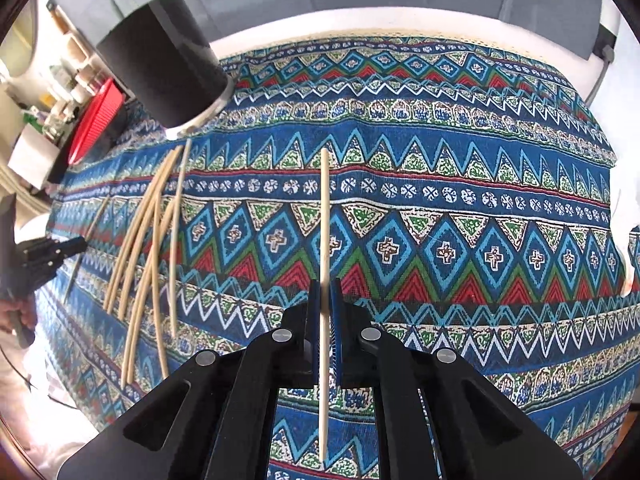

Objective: Organize utensils
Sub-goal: 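Lower the right tool and grasp a wooden chopstick while the left tool grasps another, then lift both chopsticks over the black holder and open both tools to drop them in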

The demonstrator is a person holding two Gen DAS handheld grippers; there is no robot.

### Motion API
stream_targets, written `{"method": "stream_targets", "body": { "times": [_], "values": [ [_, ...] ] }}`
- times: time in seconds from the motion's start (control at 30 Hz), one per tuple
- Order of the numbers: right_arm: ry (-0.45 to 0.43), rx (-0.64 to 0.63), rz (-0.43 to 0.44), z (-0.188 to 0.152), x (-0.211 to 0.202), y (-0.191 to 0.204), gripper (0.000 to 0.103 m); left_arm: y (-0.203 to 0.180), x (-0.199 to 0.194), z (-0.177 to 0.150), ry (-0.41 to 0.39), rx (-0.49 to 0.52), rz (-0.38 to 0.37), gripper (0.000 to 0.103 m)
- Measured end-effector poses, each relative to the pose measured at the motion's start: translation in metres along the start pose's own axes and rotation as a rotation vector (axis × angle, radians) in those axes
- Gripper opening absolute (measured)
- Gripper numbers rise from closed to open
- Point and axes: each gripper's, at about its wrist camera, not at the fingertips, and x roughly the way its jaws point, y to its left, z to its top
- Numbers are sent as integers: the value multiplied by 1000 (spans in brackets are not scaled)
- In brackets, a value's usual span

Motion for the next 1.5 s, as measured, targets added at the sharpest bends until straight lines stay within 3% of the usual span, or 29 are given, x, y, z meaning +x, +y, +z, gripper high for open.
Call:
{"method": "stream_targets", "body": {
  "times": [0.33,0.53,0.73,0.97,1.23,1.4,1.5],
  "values": [
    [-227,13,78,2,-98,22,5,19,-81,14,-185,-72,95,5],
    [-377,-30,96,15,-170,41,5,11,-151,34,-343,-90,103,5],
    [-480,-84,133,38,-210,65,5,-13,-214,58,-518,-66,56,5],
    [-547,-152,181,77,-211,103,5,-25,-234,102,-651,-70,-14,5],
    [-606,-158,284,132,-190,127,5,-31,-207,156,-754,-50,-122,5],
    [-673,-161,308,159,-171,135,5,-41,-196,175,-909,20,-272,5],
    [-704,-166,348,174,-159,138,5,-48,-187,179,-1016,53,-309,5]
  ]
}}
